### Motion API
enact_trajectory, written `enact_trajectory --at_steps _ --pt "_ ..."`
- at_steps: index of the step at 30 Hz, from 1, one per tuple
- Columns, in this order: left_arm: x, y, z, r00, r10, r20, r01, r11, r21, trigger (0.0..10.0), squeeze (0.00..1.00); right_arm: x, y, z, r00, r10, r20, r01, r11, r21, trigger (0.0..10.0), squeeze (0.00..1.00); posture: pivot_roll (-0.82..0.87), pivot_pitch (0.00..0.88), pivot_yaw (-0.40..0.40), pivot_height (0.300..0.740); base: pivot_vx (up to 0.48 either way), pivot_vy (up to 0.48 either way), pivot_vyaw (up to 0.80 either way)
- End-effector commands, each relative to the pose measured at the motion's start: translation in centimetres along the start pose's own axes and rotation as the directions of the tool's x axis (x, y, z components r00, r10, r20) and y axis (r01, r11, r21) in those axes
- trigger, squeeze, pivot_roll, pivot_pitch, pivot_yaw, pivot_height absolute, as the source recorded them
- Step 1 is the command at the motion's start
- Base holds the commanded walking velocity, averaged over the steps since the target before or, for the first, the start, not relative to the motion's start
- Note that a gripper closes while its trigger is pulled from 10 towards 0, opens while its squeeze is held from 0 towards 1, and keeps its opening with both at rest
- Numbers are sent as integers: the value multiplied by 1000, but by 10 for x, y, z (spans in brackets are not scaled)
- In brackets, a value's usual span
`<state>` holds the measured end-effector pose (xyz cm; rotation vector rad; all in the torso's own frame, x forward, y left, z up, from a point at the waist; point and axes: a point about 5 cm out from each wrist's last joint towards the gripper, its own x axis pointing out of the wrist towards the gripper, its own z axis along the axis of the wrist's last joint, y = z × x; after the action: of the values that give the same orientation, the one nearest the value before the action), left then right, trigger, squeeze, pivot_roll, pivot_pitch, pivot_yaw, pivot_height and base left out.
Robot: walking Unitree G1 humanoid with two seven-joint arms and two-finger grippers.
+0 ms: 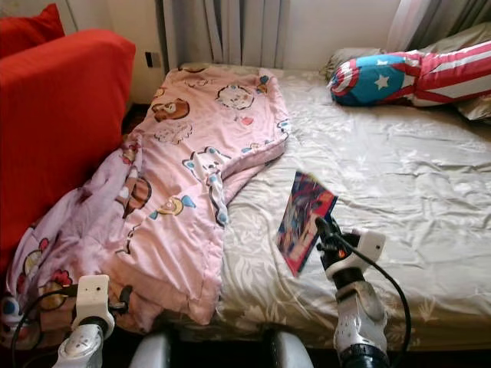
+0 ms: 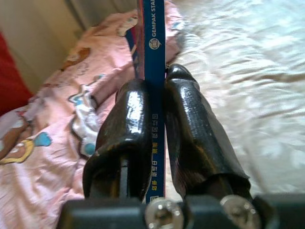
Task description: Clean up the room
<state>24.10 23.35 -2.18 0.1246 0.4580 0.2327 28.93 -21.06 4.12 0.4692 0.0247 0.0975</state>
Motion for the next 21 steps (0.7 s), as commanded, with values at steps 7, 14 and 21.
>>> enact_trajectory --at_steps 7,14,21 --pt "-8 -2 -26 994 4 -113 -7 1000 -22 10000 0 -14 -13 -2 994 -106 10 107 993 -55 10000 0 13 0 -77 712 0 0 0" --pt "-14 -2 -38 988 0 -157 -1 1000 -3 10000 0 -18 -13 -8 988 -153 -3 152 984 -97 10000 0 19 0 -78 740 0 0 0" --pt "-22 0 -54 972 14 -233 -12 1000 8 10000 0 -20 -17 -10 976 -219 1 217 967 -130 10000 0 13 0 -85 740 0 0 0"
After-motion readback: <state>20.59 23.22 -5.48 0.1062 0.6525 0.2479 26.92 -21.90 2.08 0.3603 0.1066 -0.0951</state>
